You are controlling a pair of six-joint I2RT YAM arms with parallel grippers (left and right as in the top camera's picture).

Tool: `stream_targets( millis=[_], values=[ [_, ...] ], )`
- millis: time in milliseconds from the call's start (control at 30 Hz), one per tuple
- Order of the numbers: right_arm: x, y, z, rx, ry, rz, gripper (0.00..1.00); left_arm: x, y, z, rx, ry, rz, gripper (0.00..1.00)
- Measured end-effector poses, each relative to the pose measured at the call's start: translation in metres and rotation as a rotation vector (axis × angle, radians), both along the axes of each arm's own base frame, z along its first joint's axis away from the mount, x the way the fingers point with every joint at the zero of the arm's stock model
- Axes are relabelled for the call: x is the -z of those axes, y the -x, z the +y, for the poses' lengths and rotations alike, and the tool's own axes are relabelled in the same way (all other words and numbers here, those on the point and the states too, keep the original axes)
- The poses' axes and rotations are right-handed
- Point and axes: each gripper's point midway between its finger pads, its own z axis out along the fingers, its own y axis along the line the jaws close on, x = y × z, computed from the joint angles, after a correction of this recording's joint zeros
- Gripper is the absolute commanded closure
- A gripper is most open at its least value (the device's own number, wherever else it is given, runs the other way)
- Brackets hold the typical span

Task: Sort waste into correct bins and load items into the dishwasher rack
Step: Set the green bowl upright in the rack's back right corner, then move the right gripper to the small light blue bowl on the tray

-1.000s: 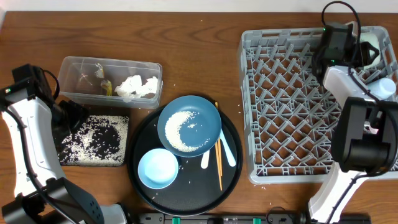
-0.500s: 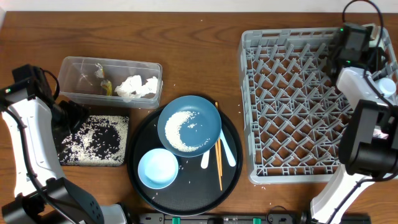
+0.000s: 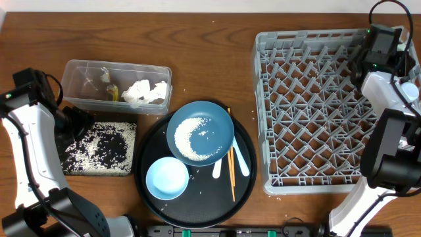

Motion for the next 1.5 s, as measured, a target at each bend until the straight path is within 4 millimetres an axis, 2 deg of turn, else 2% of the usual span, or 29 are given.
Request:
stream_targets(
  millis=[67, 133, 267, 467, 567, 700, 833, 933, 1133, 1167, 1267, 1500],
  values=[
    [0.005, 0.003, 0.003, 0.0, -0.009, 0.031, 0.45, 0.0, 0.0, 0.0, 0.0, 0.0, 0.0, 0.16],
    [0.01, 0.006, 0.006, -0.002, -0.022, 0.051, 0.33, 0.0, 0.0, 0.0, 0.0, 0.0, 0.0, 0.15],
    [0.02, 0.007, 0.019, -0.023, -0.06, 0.08, 0.28, 0.0, 0.0, 0.0, 0.0, 0.0, 0.0, 0.16],
    [0.029, 0.002, 0.048, -0.101, -0.165, 0.076, 0.27, 0.0, 0.0, 0.0, 0.0, 0.0, 0.001, 0.16],
    [0.011, 0.002, 0.063, -0.16, -0.243, 0.031, 0.26, 0.0, 0.0, 0.0, 0.0, 0.0, 0.001, 0.16],
    [-0.029, 0.012, 0.08, -0.231, -0.315, -0.035, 0.24, 0.0, 0.0, 0.0, 0.0, 0.0, 0.0, 0.16],
    [-0.06, 0.027, 0.112, -0.344, -0.419, -0.06, 0.22, 0.0, 0.0, 0.0, 0.0, 0.0, 0.0, 0.16],
    [-0.064, 0.039, 0.155, -0.48, -0.576, -0.037, 0.22, 0.0, 0.0, 0.0, 0.0, 0.001, 0.001, 0.16],
    [-0.05, 0.063, 0.267, -0.772, -0.966, 0.072, 0.22, 0.0, 0.0, 0.0, 0.0, 0.001, 0.001, 0.15],
    [-0.047, 0.071, 0.292, -0.823, -1.034, 0.11, 0.22, 0.0, 0.0, 0.0, 0.0, 0.0, 0.0, 0.15],
    [-0.045, 0.093, 0.347, -0.934, -1.154, 0.201, 0.22, 0.0, 0.0, 0.0, 0.001, 0.001, 0.001, 0.15],
    [-0.047, 0.161, 0.474, -1.171, -1.292, 0.417, 0.22, 0.0, 0.0, 0.0, 0.003, 0.0, 0.001, 0.15]
  ],
)
